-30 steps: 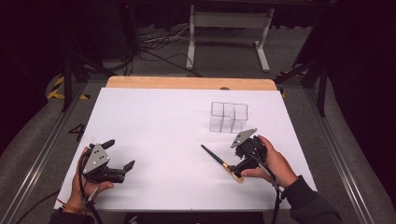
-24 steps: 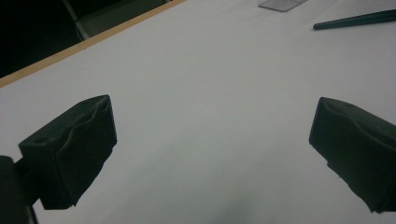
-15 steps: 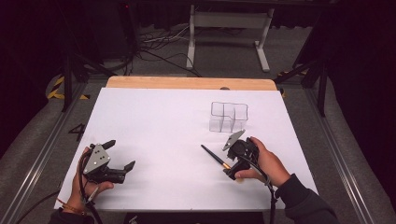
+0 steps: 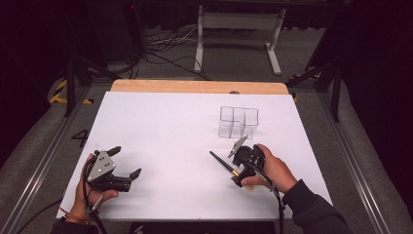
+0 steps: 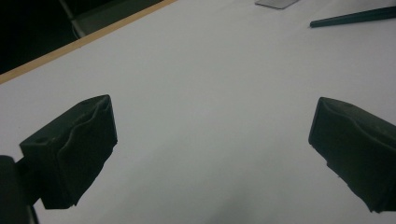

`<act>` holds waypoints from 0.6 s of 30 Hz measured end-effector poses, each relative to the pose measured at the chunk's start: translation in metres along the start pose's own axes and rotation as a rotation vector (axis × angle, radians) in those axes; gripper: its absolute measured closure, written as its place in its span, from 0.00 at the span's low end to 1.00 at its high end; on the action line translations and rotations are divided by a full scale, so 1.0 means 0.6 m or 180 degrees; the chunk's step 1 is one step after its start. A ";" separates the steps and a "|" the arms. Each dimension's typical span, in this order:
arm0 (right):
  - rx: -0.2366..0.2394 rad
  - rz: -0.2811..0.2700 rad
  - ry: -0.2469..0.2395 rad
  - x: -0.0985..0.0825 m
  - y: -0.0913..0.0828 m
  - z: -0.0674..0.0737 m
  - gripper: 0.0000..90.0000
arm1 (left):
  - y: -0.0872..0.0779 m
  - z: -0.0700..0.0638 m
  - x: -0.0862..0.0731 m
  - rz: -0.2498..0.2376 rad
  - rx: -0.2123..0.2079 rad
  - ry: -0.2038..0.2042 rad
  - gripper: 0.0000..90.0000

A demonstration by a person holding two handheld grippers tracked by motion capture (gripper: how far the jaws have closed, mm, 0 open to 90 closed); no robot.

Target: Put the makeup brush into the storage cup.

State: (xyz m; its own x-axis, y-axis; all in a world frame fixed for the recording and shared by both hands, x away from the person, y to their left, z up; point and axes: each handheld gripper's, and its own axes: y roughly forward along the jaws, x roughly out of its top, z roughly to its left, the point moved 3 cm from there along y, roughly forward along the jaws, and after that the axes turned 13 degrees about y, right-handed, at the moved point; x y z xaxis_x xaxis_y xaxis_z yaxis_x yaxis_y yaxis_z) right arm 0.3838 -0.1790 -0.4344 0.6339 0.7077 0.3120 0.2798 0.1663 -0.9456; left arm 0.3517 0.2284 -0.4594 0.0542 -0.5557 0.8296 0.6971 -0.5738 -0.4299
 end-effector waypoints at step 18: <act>-0.0001 0.0238 -0.0009 0.004 0.022 0.003 0.15 | 0.002 -0.002 0.000 0.0017 -0.0035 0.0008 0.02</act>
State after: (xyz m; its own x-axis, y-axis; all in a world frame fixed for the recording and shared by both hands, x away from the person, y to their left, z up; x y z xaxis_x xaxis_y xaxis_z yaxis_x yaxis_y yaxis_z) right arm 0.3876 -0.1741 -0.4462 0.6511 0.7200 0.2402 0.2319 0.1125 -0.9662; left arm 0.3516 0.2272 -0.4603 0.0562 -0.5603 0.8264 0.6889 -0.5773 -0.4383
